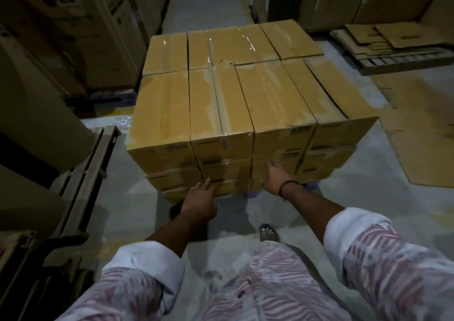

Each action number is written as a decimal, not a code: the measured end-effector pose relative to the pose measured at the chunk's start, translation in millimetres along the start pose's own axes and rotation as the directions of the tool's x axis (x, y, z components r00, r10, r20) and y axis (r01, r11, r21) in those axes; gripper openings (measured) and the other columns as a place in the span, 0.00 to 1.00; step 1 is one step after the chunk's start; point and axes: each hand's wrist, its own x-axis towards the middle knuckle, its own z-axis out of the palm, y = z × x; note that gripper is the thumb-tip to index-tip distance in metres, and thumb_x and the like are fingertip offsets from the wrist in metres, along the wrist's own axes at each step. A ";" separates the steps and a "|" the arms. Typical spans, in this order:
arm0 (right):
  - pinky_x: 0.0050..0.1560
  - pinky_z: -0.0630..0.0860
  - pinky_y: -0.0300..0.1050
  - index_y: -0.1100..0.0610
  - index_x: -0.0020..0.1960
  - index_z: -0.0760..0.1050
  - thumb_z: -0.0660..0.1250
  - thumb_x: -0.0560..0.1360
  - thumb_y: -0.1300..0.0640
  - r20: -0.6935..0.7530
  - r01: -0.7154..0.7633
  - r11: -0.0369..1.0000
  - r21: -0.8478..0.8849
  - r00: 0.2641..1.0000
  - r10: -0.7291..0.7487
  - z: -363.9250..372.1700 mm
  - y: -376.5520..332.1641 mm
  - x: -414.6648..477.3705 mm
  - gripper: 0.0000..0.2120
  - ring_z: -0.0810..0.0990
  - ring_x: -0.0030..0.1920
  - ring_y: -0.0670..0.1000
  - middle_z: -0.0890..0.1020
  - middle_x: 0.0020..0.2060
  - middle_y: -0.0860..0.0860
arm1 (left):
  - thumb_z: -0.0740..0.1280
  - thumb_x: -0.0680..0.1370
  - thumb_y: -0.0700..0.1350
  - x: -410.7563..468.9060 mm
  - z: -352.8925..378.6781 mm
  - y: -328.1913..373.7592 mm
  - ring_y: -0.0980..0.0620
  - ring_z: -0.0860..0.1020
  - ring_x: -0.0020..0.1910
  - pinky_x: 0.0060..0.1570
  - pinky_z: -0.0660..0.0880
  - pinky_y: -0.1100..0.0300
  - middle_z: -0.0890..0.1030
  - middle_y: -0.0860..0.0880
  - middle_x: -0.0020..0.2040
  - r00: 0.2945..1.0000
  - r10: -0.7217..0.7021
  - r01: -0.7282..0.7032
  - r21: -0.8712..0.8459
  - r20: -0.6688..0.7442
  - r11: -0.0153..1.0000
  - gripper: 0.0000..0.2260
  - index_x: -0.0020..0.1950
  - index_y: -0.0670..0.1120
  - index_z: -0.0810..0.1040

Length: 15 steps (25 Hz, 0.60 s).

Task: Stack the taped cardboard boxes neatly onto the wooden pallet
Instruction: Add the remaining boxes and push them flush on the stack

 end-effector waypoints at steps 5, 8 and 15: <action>0.73 0.65 0.55 0.54 0.81 0.53 0.65 0.80 0.50 -0.045 -0.044 0.999 0.001 0.998 0.044 -27.7 67.3 21.9 0.34 0.57 0.79 0.59 0.55 0.80 0.55 | 0.65 0.81 0.51 66.9 -16.3 48.4 0.43 0.68 0.75 0.75 0.65 0.48 0.68 0.44 0.78 0.993 0.093 -0.090 0.039 -0.073 0.995 0.25 0.77 0.46 0.68; 0.74 0.63 0.55 0.55 0.81 0.54 0.63 0.81 0.50 -0.036 -0.068 0.997 -0.023 0.997 0.067 -55.5 113.1 48.6 0.33 0.57 0.79 0.59 0.55 0.80 0.56 | 0.67 0.80 0.52 123.9 -32.5 84.1 0.42 0.71 0.72 0.71 0.69 0.47 0.72 0.44 0.75 0.990 0.088 -0.082 0.057 -0.110 0.995 0.25 0.75 0.46 0.71; 0.75 0.63 0.54 0.53 0.79 0.60 0.62 0.79 0.67 -0.054 0.010 0.991 -0.136 0.998 -0.017 -127.0 219.5 135.1 0.31 0.56 0.78 0.59 0.58 0.79 0.56 | 0.67 0.80 0.43 239.9 -69.7 186.8 0.44 0.82 0.52 0.46 0.79 0.51 0.83 0.44 0.55 0.995 0.039 -0.033 0.069 -0.090 0.997 0.12 0.63 0.46 0.80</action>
